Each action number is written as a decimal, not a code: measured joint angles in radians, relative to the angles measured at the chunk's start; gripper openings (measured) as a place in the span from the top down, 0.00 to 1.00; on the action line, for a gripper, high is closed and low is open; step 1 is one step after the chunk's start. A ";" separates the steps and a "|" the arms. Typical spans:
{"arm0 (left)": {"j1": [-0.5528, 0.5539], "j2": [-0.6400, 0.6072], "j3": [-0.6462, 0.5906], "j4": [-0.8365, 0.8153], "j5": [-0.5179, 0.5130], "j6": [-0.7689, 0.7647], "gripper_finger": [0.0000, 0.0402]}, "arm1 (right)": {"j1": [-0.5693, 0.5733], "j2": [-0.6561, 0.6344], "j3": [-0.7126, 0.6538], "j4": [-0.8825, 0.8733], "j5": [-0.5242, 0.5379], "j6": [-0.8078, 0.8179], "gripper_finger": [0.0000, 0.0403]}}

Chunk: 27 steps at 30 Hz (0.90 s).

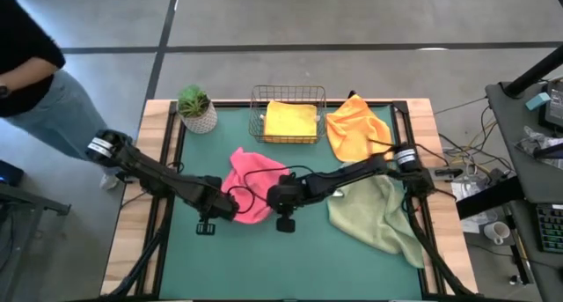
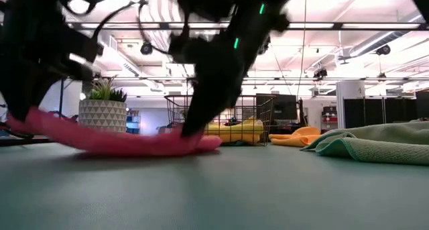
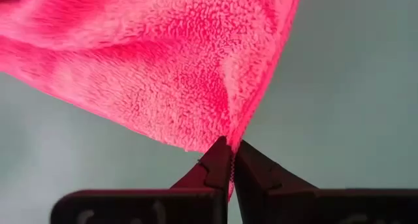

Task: Fold microfiber towels
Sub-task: Fold the pink microfiber cloth

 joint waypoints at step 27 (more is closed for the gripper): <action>0.000 -0.096 0.612 -0.349 -0.276 0.061 1.00 | 0.202 -0.456 0.037 -0.186 0.515 0.225 0.98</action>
